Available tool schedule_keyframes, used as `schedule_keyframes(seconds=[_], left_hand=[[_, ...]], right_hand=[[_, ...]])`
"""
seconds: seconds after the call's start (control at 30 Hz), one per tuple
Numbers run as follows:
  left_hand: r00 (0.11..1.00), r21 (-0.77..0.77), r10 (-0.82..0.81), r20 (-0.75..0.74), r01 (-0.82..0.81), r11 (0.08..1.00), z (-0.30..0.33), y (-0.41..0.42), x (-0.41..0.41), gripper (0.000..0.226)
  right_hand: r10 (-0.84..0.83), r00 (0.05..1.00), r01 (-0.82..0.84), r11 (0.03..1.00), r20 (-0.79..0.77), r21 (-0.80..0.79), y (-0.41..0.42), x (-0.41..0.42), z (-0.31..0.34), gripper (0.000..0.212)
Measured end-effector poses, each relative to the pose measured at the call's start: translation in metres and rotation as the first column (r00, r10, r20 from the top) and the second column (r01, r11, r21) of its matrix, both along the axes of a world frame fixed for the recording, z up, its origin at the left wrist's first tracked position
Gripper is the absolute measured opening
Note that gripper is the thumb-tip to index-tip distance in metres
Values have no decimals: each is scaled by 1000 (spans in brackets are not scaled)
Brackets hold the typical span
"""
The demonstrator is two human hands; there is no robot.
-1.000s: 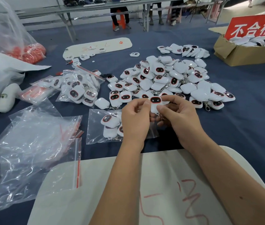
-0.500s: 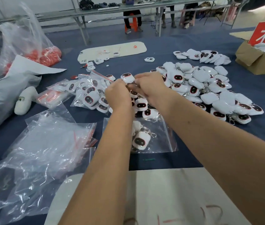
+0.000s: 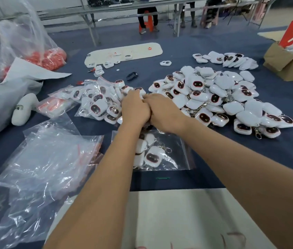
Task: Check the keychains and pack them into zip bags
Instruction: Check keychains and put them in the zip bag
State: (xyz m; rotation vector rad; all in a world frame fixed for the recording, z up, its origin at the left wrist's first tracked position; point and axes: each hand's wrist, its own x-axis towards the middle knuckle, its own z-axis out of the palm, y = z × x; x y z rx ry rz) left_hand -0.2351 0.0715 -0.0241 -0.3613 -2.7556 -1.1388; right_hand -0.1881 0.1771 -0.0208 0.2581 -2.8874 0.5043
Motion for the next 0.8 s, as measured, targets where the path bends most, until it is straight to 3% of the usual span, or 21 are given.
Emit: schedule_keyframes(seconds=[0.17, 0.33, 0.53, 0.6, 0.73, 0.8], left_hand=[[976, -359, -148, 161, 198, 912, 2, 7, -26, 52], [953, -432, -203, 225, 284, 856, 5, 12, -28, 37], [957, -437, -237, 166, 287, 853, 3, 13, -15, 18], [960, -415, -236, 153, 279, 866, 6, 13, -9, 23], [995, -237, -94, 24, 97, 967, 18, 10, -8, 14], [996, -245, -22, -87, 0, 970, 19, 7, -18, 27]], right_hand=[[-46, 998, 45, 999, -34, -29, 6, 11, -3, 23], [-115, 992, 108, 988, -57, -111, 8, 22, -7, 16], [-179, 984, 176, 979, -21, -107, 8, 32, -6, 19], [-192, 981, 188, 974, -21, -126, 9, 36, -7, 11], [-200, 974, 188, 976, -107, -110, 14, 48, -14, 17], [-185, 964, 165, 979, -189, -120, 15, 59, -18, 26]])
